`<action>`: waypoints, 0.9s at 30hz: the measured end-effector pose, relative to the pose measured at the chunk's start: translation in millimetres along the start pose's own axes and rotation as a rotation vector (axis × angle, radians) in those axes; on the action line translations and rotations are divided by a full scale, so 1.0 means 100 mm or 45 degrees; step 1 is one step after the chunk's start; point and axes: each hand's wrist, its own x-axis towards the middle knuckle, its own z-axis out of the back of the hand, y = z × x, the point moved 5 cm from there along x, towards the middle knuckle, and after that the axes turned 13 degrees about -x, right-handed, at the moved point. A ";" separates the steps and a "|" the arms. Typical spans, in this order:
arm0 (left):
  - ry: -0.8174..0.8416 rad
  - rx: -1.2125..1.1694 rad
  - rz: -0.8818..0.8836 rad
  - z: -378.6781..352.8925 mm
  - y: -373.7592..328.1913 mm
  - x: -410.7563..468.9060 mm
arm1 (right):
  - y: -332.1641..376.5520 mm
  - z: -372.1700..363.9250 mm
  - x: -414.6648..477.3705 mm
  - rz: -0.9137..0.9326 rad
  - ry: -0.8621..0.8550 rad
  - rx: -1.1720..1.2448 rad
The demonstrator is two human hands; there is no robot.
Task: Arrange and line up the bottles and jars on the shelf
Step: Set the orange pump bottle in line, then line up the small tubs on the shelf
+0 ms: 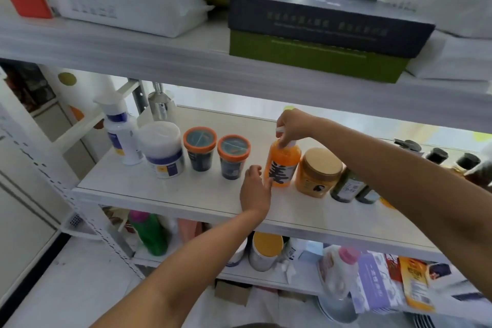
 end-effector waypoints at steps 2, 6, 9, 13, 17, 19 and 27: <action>-0.100 -0.017 0.028 0.22 0.10 0.05 | 0.18 0.08 0.04 0.041 -0.069 -0.074; -0.284 -0.030 0.154 0.62 0.30 0.10 | 0.78 0.11 0.18 0.164 -0.149 -0.117; -0.257 -0.072 0.243 0.75 0.39 0.15 | 1.09 -0.07 0.29 0.138 -0.015 -0.176; -0.073 -0.113 0.206 0.75 0.40 0.24 | 1.18 -0.18 0.32 0.041 0.057 -0.118; 0.006 -0.115 0.164 0.70 0.36 0.24 | 1.09 -0.12 0.29 0.037 0.142 -0.148; 0.047 -0.140 0.137 0.63 0.32 0.21 | 0.99 -0.13 0.27 0.028 0.179 -0.161; 0.126 -0.175 0.119 0.51 0.29 0.19 | 0.83 -0.20 0.24 -0.025 0.233 -0.179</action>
